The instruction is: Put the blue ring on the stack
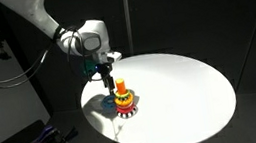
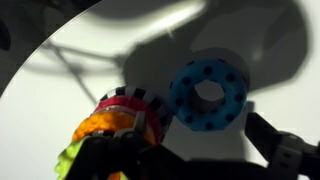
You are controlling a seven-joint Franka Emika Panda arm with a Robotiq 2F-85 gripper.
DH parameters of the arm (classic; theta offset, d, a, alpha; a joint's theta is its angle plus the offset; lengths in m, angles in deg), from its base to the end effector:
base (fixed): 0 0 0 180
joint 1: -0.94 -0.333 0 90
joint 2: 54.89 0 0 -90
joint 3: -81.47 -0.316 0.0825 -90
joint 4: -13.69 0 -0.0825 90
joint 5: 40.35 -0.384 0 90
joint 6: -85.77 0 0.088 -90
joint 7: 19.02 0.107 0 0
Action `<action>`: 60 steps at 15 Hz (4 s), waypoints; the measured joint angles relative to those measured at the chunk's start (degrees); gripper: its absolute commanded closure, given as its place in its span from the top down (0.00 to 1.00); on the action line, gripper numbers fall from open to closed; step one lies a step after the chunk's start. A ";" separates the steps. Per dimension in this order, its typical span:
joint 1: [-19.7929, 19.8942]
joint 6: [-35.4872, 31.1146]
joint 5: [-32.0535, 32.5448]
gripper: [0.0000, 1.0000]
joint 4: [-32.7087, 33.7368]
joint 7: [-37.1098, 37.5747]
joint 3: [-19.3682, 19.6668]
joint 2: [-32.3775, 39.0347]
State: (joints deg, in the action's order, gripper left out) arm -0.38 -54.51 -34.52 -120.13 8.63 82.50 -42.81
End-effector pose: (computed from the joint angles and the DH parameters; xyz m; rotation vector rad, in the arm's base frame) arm 0.5075 0.0023 0.2379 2.9930 -0.6002 -0.1215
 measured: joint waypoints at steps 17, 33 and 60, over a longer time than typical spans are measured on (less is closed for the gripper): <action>-4.87 -1.77 0.15 1.00 4.06 -0.29 0.23 7.88; -6.66 -2.97 0.15 0.27 8.06 -1.00 0.26 14.08; -8.41 14.57 2.70 0.11 13.63 -0.98 1.27 2.12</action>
State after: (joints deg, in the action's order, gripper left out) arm -8.79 -39.94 -31.82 -106.50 7.66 83.77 -40.69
